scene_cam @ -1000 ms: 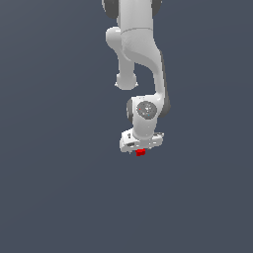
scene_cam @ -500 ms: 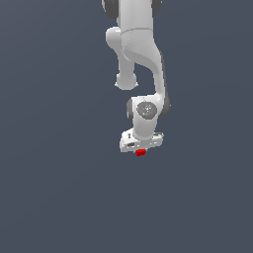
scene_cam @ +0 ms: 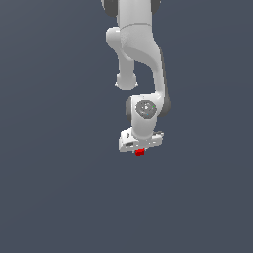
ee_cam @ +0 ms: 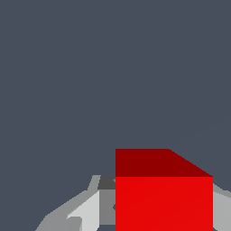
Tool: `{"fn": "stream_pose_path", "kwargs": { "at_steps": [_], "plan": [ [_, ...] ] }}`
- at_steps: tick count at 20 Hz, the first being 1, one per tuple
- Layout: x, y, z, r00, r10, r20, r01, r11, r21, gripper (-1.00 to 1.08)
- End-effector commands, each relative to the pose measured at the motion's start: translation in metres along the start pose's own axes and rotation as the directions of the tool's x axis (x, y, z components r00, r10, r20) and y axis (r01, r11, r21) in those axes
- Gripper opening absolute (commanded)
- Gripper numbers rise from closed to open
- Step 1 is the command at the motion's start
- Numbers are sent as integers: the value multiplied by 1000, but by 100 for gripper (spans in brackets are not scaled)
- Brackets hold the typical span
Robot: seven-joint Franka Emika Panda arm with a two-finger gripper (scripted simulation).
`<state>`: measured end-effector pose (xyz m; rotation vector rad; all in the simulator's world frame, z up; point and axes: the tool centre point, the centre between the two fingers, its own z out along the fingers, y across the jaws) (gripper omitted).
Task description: Pick up the red cube and move it to a goal position.
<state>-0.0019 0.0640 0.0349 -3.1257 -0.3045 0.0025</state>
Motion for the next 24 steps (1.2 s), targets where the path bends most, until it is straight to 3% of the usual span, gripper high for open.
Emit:
{"fn": "stream_pose_path", "kwargs": {
  "at_steps": [1, 16, 24],
  "plan": [
    [6, 5, -12, 1000, 0, -2, 0, 1000, 0, -100],
    [59, 54, -118, 1000, 0, -2, 0, 1000, 0, -100],
    [77, 68, -150, 1000, -1, -2, 1, 1000, 0, -100]
  ]
}}
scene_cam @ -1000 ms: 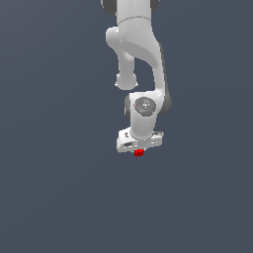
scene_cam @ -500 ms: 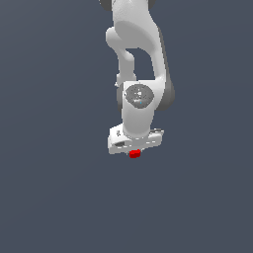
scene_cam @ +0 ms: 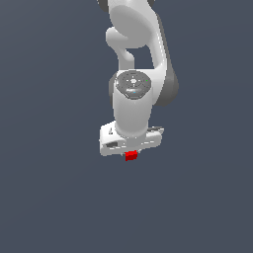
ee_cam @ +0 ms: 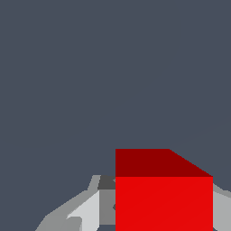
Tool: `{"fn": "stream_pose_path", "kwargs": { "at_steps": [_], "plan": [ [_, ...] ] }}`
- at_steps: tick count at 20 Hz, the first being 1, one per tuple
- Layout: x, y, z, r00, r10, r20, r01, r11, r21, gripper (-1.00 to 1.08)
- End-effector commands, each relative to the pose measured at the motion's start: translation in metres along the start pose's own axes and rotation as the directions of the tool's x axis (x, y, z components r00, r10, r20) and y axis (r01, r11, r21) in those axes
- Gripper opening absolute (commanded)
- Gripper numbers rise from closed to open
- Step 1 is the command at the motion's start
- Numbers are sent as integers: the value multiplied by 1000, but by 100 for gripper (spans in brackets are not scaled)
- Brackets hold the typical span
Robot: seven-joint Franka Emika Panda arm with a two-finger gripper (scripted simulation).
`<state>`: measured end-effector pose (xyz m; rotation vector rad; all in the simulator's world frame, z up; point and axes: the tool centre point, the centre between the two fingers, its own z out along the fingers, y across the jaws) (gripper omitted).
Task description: Pick up the red cube and move it to a goal position.
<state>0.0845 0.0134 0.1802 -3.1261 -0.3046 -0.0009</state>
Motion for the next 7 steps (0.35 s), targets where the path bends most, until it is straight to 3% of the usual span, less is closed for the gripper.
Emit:
{"fn": "stream_pose_path", "kwargs": {
  "at_steps": [1, 7],
  "plan": [
    [4, 3, -7, 1000, 0, 1, 0, 1000, 0, -100],
    [7, 5, -12, 1000, 0, 1, 0, 1000, 0, -100]
  ]
}}
